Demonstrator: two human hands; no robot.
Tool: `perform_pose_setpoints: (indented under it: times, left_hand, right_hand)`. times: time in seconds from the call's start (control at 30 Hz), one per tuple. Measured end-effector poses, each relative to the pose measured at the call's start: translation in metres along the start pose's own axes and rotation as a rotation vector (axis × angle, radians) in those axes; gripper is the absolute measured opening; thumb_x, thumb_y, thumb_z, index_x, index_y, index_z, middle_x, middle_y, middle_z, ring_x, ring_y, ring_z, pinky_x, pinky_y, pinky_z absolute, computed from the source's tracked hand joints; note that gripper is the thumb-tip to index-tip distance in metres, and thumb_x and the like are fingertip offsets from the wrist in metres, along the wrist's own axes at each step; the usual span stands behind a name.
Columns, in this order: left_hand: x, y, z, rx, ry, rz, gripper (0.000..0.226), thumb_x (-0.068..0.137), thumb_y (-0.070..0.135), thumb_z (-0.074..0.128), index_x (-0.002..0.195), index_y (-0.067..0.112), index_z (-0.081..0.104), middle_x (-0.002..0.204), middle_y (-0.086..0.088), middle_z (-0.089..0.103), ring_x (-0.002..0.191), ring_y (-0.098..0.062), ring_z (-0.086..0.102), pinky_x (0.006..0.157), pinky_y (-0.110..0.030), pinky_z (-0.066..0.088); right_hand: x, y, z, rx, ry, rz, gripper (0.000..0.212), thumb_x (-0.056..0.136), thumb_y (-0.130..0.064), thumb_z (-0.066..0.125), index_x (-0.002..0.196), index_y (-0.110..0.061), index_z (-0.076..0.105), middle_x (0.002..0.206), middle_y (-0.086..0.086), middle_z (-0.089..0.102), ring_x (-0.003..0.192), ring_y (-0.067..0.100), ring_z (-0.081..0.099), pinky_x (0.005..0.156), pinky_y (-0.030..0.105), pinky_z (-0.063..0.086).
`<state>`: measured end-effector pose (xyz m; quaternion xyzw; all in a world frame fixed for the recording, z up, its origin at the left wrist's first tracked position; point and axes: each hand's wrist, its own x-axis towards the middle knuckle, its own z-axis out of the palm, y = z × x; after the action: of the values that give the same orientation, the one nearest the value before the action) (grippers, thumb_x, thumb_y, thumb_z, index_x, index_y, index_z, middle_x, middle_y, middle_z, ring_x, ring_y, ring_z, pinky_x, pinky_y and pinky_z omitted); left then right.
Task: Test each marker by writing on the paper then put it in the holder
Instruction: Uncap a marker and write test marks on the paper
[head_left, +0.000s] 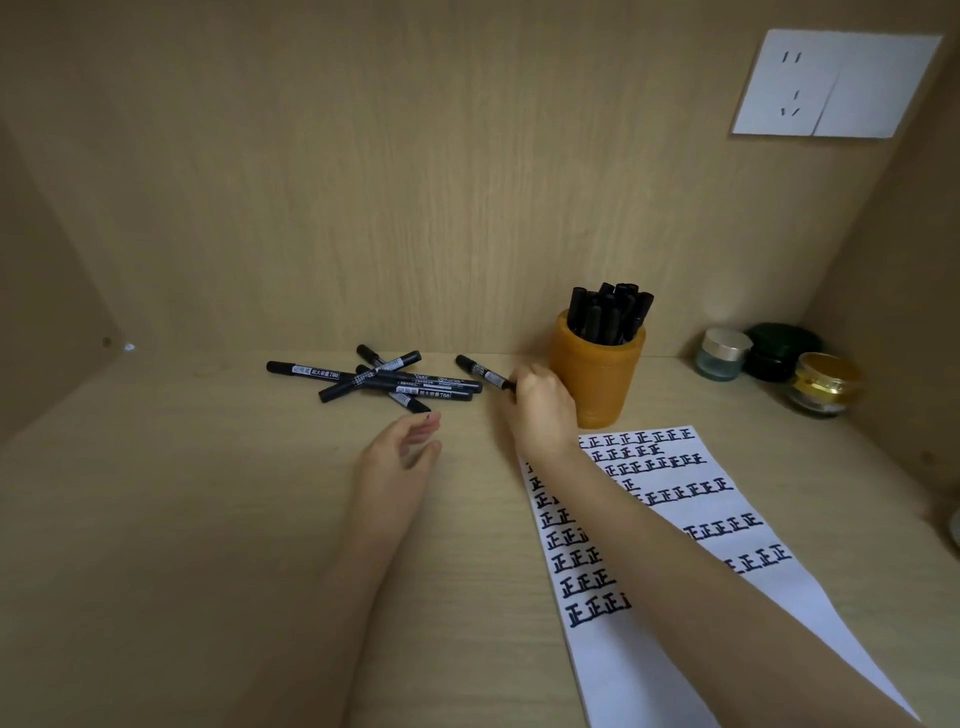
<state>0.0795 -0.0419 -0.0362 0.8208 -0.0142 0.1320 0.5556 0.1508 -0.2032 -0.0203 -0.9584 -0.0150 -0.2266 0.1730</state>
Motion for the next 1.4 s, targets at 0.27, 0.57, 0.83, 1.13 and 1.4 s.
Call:
perform_pose_setpoints:
  times: [0.27,0.57,0.83,1.13,1.4]
  left_hand:
    - [-0.009,0.016,0.003,-0.023,-0.009,0.063,0.060,0.081,0.016,0.071,0.133,0.032,0.044,0.129,0.010,0.045,0.116,-0.002,0.045,0.099,-0.019,0.033]
    - [-0.037,0.046,0.003,0.225,-0.201,0.320,0.056,0.085,0.039,0.060,0.137,0.036,0.041,0.142,0.017,0.036,0.133,-0.001,0.031,0.114,-0.031,0.025]
    - [-0.064,0.051,0.002,0.286,-0.291,0.352,0.018,0.096,0.035,0.045,0.107,0.029,0.058,0.090,0.020,0.058,0.086,0.005,0.054,0.074,-0.014,0.041]
    - [-0.100,0.062,0.014,0.276,-0.328,0.400,0.019,0.097,0.041,0.037,0.104,0.030,0.052,0.082,0.020,0.055,0.077,0.003,0.052,0.067,-0.020,0.039]
    - [-0.111,0.061,0.012,0.158,-0.390,0.316,0.027,0.091,0.058,0.038,0.088,0.035,0.052,0.068,0.002,0.060,0.062,-0.012,0.054,0.065,-0.037,0.047]
  right_hand:
    - [-0.048,0.008,-0.071,0.610,0.145,0.133,0.009,0.090,-0.013,0.063,0.097,-0.014,0.069,0.087,-0.002,0.067,0.078,0.009,0.061,0.069,0.019,0.050]
    - [-0.099,0.028,-0.115,1.016,-0.149,0.293,0.012,0.088,-0.011,0.066,0.099,-0.008,0.070,0.079,0.009,0.072,0.068,0.011,0.067,0.068,0.016,0.052]
    - [-0.122,0.026,-0.129,1.183,-0.093,0.272,0.013,0.090,-0.010,0.062,0.099,-0.003,0.070,0.071,0.004,0.069,0.063,0.012,0.063,0.063,0.017,0.052]
    - [-0.150,0.009,-0.125,1.246,-0.272,0.223,0.013,0.087,-0.014,0.065,0.082,-0.002,0.067,0.060,0.008,0.056,0.049,0.013,0.050,0.046,0.022,0.042]
    - [-0.161,0.011,-0.131,1.234,-0.279,0.159,0.014,0.090,-0.010,0.062,0.077,-0.005,0.068,0.058,0.008,0.060,0.048,0.012,0.051,0.045,0.020,0.041]
